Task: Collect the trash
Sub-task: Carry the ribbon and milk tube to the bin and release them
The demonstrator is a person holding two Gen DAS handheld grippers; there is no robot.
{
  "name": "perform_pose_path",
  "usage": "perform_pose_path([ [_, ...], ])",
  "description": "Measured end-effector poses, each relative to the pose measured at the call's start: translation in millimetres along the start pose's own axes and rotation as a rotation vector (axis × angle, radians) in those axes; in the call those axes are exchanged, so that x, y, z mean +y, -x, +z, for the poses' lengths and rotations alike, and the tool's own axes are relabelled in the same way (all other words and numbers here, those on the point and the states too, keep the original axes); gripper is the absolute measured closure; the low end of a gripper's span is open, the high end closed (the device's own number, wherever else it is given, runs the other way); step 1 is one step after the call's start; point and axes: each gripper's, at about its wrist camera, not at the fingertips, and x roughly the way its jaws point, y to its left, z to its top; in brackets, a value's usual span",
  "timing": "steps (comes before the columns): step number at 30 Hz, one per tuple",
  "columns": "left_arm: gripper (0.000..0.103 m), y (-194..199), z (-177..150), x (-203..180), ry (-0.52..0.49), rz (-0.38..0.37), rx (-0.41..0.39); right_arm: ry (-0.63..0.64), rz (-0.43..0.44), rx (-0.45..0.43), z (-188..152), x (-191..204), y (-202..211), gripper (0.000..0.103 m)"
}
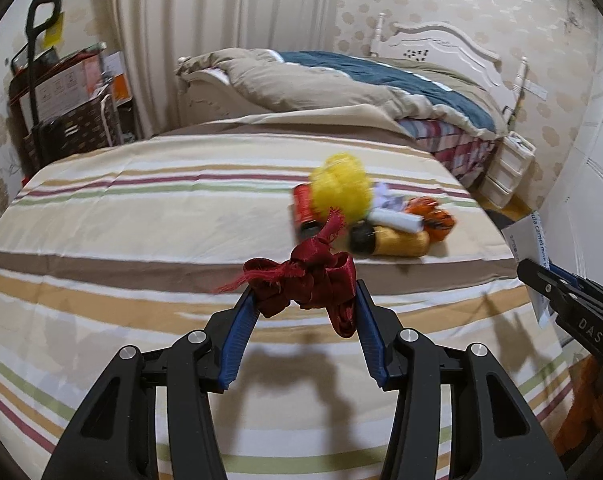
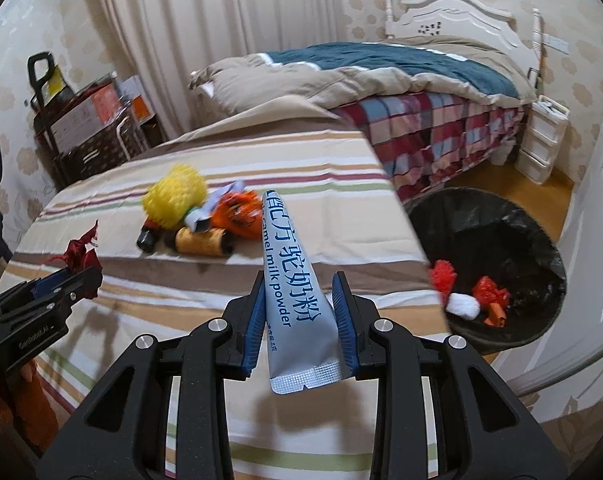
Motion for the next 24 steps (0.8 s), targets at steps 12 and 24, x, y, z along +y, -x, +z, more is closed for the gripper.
perform_pose_path([
  [12, 0.054, -8.6, 21.4, -74.3, -0.104, -0.105, -0.028, -0.092, -0.096, -0.054, 14.1, -65.2, 10.6, 0.072],
  [24, 0.054, -42.2, 42.6, -167.2, -0.234, -0.196, -0.037, -0.193, -0.203, -0.071, 28.8, -145.9, -1.3, 0.072],
])
